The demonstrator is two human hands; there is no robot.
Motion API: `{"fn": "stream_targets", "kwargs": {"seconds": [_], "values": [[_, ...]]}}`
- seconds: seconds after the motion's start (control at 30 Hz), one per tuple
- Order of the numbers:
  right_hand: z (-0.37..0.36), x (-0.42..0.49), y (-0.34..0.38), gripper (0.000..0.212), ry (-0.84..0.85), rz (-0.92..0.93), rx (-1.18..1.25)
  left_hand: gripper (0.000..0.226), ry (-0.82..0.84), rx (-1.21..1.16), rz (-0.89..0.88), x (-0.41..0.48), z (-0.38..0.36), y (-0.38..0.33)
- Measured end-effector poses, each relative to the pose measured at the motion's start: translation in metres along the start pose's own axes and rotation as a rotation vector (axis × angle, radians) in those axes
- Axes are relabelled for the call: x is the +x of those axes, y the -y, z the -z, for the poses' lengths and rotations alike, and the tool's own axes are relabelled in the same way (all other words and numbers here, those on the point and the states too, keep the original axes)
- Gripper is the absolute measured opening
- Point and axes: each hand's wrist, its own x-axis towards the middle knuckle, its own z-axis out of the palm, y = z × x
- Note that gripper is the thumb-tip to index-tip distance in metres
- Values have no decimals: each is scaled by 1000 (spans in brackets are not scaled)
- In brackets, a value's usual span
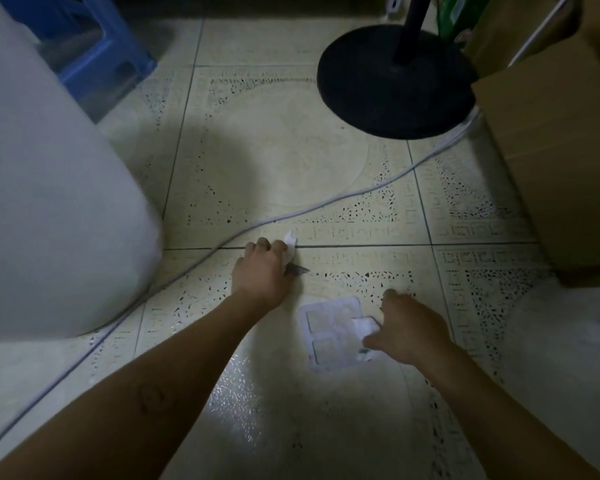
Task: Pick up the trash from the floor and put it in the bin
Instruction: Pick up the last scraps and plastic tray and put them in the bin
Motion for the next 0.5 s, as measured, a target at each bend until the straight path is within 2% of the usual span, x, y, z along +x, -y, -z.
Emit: {"fn": "stream_targets", "kwargs": {"seconds": [0.2, 0.37, 0.5], "values": [[-9, 0, -5, 17, 35, 6, 102, 31, -42, 47, -51, 0, 0, 4], [18, 0, -8, 11, -26, 26, 369, 24, -51, -49, -83, -8, 18, 7], [47, 4, 6, 24, -94, 35, 640, 22, -73, -145, -116, -9, 55, 0]]}}
